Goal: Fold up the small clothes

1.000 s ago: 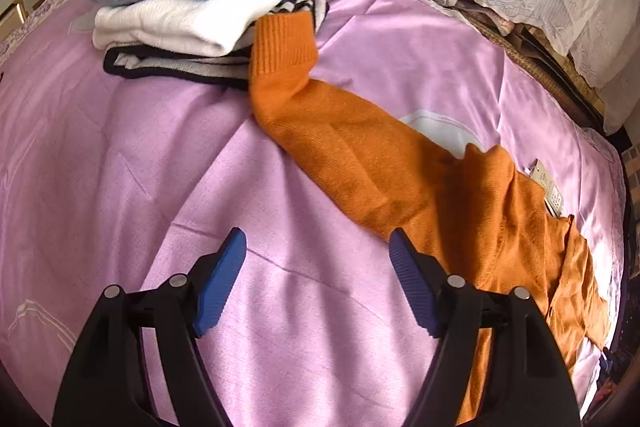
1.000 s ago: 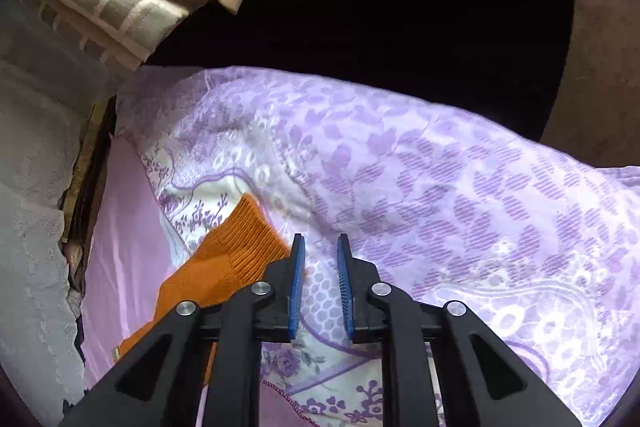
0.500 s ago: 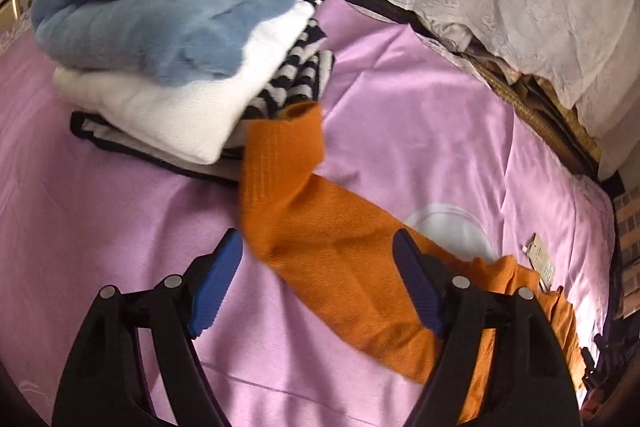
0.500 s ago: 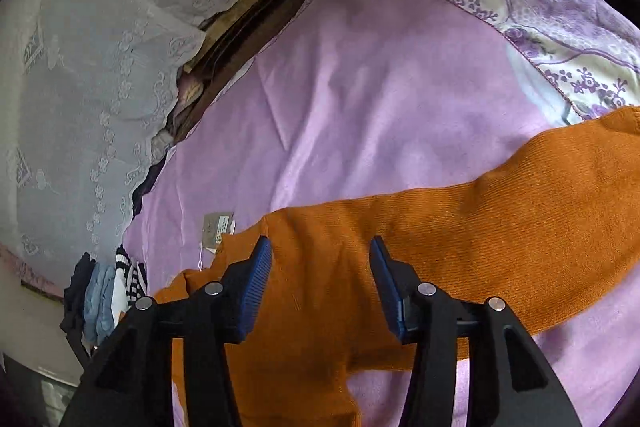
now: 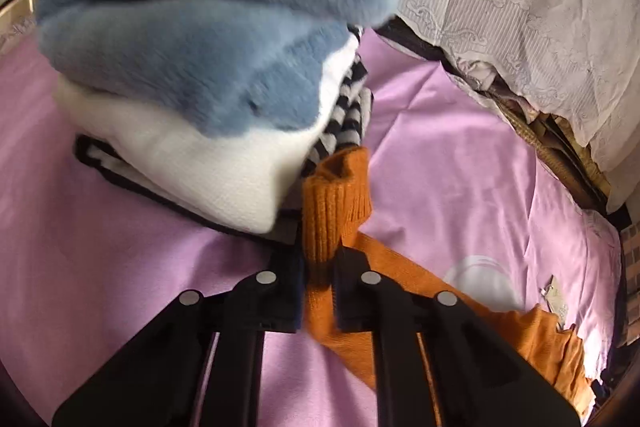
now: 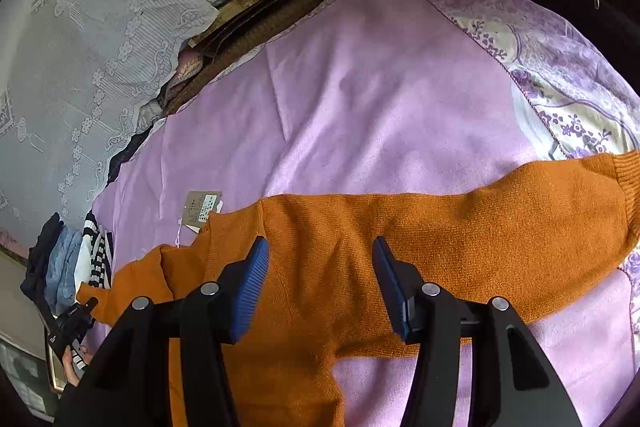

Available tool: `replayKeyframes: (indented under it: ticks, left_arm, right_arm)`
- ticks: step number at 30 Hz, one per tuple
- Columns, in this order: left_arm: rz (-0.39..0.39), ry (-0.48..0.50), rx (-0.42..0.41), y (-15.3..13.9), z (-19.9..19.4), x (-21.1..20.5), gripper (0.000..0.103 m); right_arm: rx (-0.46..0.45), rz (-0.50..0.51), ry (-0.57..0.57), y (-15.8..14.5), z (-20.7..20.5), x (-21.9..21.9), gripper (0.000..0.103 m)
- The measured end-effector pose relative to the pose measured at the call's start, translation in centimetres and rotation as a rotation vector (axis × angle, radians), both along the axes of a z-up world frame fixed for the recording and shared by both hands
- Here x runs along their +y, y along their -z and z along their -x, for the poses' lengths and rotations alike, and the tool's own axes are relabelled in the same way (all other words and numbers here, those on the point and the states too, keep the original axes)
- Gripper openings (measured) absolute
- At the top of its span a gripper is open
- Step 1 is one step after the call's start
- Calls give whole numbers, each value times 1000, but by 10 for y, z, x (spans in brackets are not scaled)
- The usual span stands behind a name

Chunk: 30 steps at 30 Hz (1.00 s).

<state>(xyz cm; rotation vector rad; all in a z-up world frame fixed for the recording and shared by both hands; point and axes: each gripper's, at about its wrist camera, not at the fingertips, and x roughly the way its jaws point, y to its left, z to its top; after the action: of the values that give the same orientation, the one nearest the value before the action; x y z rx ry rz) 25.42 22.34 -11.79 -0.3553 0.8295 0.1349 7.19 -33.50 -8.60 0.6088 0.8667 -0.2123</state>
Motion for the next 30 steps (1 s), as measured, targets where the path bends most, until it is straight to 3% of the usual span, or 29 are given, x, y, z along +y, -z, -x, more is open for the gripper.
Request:
replayKeyframes:
  ticks: [2,4,7,8,11,13,15,17,22,24,26,28,30]
  left_arm:
    - [-5,-55,-37,-14,20,14,9]
    - [-14,-97,-20,-13,28,27,11]
    - [-142,-100,82,3,22,26,30]
    - [-152,-92,89,4,24,26,30]
    - [-140,-116,37,-12,47,28,34]
    - [-52,-146,1,-21,65,34,39]
    - [20,-99,-27,-27,70,28,40]
    - [35,-12,-31,-32,59,6,43]
    - [179,280,-7,-29,19,-85,51]
    - [154,391,39,-14,7,-131,56]
    - [78,457,87,5,-4,-164,57]
    - [-6,424,140,27,-18,-174,60]
    - [-30,375,161,42,-30,-163,60]
  right_arm:
    - [0,26,-11,-2,1,0,54]
    - [23,38,-15,3,1,-2,54]
    - [41,33,-5,13,1,-5,54]
    - [39,38,-1,13,2,-5,54]
    - [29,54,-5,9,8,-6,54]
    - [26,57,6,8,14,-12,54]
    - [19,27,7,10,14,-18,54]
    - [22,35,-18,9,4,-18,54]
    - [-18,9,-173,0,-46,17,54]
    - [-30,-18,-263,2,-65,42,54]
    - [-8,-57,-351,12,-83,65,54]
    - [48,-63,-388,32,-99,76,54]
    - [90,-35,-326,50,-107,63,51]
